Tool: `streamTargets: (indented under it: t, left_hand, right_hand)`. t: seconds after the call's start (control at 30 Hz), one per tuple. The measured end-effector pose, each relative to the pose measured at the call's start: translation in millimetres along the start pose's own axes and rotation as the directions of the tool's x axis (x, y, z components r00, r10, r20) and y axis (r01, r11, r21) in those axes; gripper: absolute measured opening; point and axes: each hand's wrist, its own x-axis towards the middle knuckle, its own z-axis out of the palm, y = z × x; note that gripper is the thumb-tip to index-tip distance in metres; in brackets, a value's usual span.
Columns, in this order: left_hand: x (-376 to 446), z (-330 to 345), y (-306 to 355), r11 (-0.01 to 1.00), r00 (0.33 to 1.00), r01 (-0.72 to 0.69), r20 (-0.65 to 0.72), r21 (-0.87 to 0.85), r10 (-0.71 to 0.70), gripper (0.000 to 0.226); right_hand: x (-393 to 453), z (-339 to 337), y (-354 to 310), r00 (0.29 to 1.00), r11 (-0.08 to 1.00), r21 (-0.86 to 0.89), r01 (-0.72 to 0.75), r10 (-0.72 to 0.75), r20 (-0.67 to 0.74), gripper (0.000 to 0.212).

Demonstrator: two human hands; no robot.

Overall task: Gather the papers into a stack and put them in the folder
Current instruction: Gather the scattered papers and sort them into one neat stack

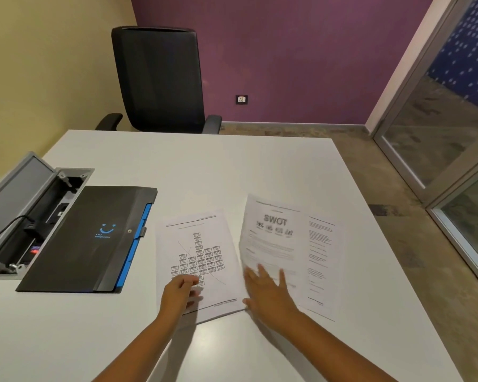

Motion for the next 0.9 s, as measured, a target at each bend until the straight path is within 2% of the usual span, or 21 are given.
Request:
streamTargets:
  t: [0.1, 0.17, 0.2, 0.27, 0.33, 0.4, 0.43, 0.5, 0.57, 0.7, 0.8, 0.9]
  left_hand:
    - [-4, 4, 4, 0.99, 0.986, 0.1, 0.141, -0.099, -0.086, 0.031]
    - [-2, 5, 2, 0.998, 0.979, 0.06, 0.193, 0.016, -0.062, 0.038]
    - [1, 6, 0, 0.994, 0.983, 0.038, 0.172, 0.105, -0.056, 0.037]
    - [4, 7, -2, 0.975, 0.995, 0.048, 0.071, 0.219, -0.065, 0.024]
    - [6, 5, -5, 0.956, 0.997, 0.071, -0.01, 0.283, -0.072, 0.023]
    - [6, 0, -9, 0.963, 0.996, 0.082, -0.043, 0.257, -0.073, 0.026]
    - [5, -2, -9, 0.969, 0.995, 0.088, -0.056, 0.231, -0.077, 0.025]
    - [6, -7, -10, 0.98, 0.993, 0.09, -0.087, 0.177, -0.076, 0.022]
    - [7, -12, -9, 0.988, 0.991, 0.079, -0.12, 0.134, -0.063, 0.022]
    - [8, -16, 0, 0.994, 0.986, 0.01, -0.167, 0.105, 0.008, 0.024]
    - [6, -16, 7, 0.996, 0.983, -0.049, -0.174, 0.075, 0.061, 0.02]
    - [8, -17, 7, 0.998, 0.976, -0.036, -0.213, 0.044, 0.044, 0.023]
  right_hand:
    - [-11, -6, -25, 0.961, 0.959, 0.066, 0.276, -0.278, 0.012, 0.054]
    - [-18, -8, -35, 0.919, 0.911, 0.199, 0.362, -0.384, 0.087, 0.043]
    - [-19, -9, -37, 0.906, 0.88, 0.296, 0.372, -0.414, 0.093, 0.04]
    - [-18, -10, -35, 0.91, 0.811, 0.457, 0.365, -0.413, 0.006, 0.036]
    - [-13, -10, -26, 0.955, 0.772, 0.564, 0.293, -0.268, -0.129, 0.031]
    - [-6, -10, -10, 0.977, 0.797, 0.583, 0.157, -0.038, -0.211, 0.027]
    - [-3, -9, 1, 0.972, 0.856, 0.512, 0.07, 0.058, -0.229, 0.03]
    - [2, -1, 26, 0.963, 0.945, 0.276, -0.175, 0.223, -0.151, 0.051]
    - [3, 8, 46, 0.93, 0.928, 0.108, -0.355, 0.362, -0.054, 0.069]
    - [-5, 33, 64, 0.888, 0.887, 0.05, -0.458, 0.459, -0.018, 0.071]
    - [-9, 40, 67, 0.888, 0.89, 0.028, -0.454, 0.455, -0.066, 0.072]
    - [-12, 33, 63, 0.878, 0.883, 0.052, -0.467, 0.47, -0.094, 0.075]
